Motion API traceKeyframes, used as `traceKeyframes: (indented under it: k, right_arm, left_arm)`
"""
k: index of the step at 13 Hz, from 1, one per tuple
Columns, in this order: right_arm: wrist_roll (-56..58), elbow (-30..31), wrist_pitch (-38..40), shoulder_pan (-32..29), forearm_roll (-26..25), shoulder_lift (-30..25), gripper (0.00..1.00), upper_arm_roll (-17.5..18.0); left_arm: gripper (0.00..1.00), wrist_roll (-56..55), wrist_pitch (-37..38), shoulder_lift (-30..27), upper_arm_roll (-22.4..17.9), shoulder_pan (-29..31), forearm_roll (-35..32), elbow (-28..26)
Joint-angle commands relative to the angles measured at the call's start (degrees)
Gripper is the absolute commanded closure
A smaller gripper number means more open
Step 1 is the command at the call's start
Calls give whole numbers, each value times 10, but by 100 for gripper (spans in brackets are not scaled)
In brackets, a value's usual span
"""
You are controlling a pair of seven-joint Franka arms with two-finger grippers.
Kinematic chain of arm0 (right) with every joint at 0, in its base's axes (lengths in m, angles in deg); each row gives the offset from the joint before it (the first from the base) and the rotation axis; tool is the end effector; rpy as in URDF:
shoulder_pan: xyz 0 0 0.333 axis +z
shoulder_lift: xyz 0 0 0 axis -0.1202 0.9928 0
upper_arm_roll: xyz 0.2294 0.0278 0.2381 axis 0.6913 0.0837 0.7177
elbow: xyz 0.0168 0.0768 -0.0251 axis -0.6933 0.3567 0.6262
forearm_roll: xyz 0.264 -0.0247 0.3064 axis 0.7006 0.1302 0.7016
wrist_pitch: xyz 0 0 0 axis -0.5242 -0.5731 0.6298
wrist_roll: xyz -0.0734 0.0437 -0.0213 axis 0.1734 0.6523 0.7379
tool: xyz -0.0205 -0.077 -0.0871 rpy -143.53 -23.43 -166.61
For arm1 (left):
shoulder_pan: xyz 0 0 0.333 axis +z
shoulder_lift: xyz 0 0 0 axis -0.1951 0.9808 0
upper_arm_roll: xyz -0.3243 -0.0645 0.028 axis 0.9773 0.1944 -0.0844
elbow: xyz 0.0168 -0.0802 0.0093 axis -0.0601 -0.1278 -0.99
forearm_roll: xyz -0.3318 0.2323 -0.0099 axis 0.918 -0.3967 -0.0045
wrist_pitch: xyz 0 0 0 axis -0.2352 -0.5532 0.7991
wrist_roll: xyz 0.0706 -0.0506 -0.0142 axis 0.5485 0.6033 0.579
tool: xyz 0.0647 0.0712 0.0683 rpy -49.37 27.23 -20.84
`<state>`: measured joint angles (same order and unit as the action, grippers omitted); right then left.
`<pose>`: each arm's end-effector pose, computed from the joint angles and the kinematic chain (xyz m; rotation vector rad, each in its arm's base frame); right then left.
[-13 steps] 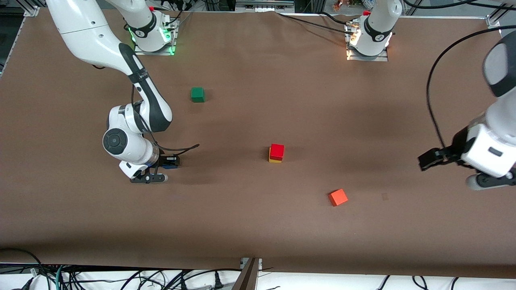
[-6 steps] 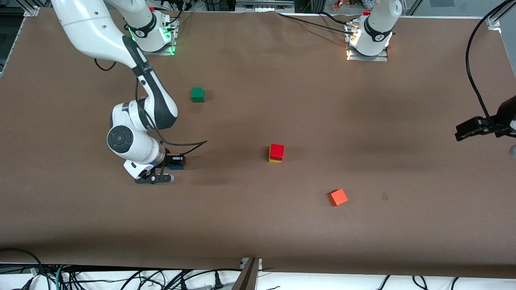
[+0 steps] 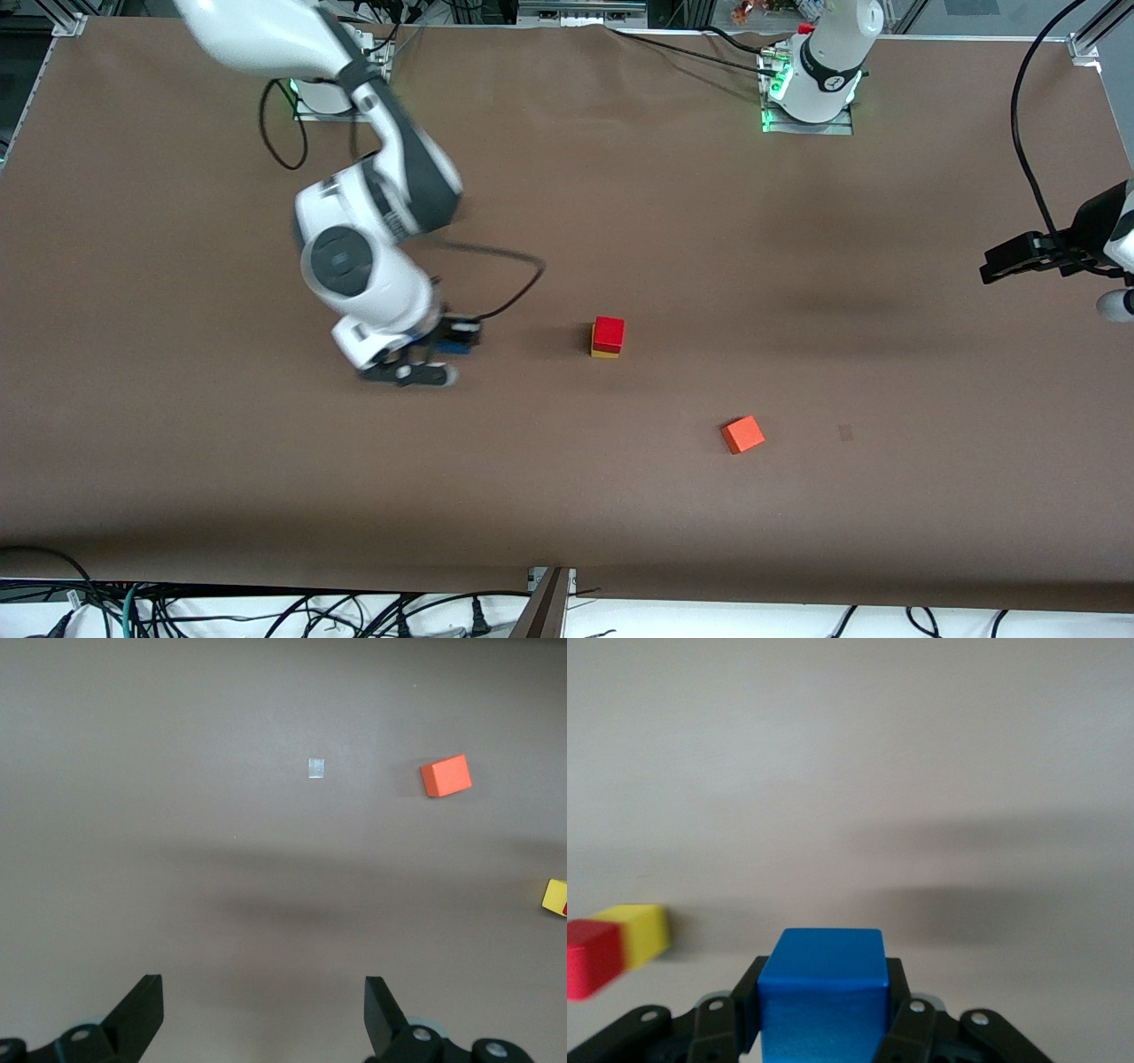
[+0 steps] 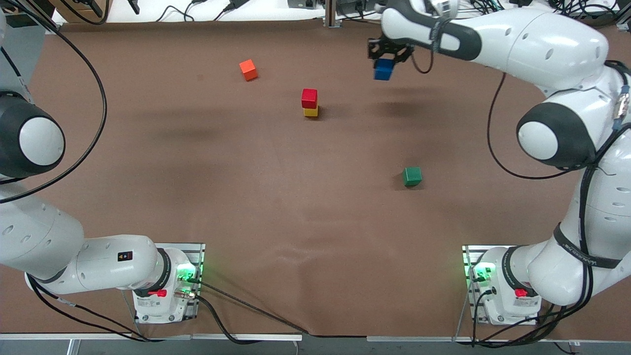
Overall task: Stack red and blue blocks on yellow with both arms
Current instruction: 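Carry the blue cube with the right gripper over the red cube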
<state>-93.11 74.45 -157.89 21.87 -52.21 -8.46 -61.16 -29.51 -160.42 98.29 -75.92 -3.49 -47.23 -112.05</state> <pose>0.6386 0.3909 0.3602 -3.0433 0.1734 0.0525 0.6302 0.0168 0.5940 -3.1206 -0.1964 0.1250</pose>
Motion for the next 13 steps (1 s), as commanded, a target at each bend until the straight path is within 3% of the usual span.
traceKeyframes:
  k: [1, 3, 11, 13]
  right_arm:
    - [-117, -112, 4, 64, 3, 69, 63, -7]
    - [-178, -169, -5, 98, 2, 110, 63, -8]
    - [-211, -173, -103, 134, -4, 142, 62, -13]
    - [-207, -174, -118, 142, -30, 156, 62, -13]
  left_arm:
    - [0, 11, -10, -10, 4, 6, 12, -14]
    - [0, 13, -10, -9, 4, 6, 10, -13]
    - [0, 14, -10, -5, 2, 9, 12, -12]
    - [0, 14, -10, -5, 2, 8, 12, -12]
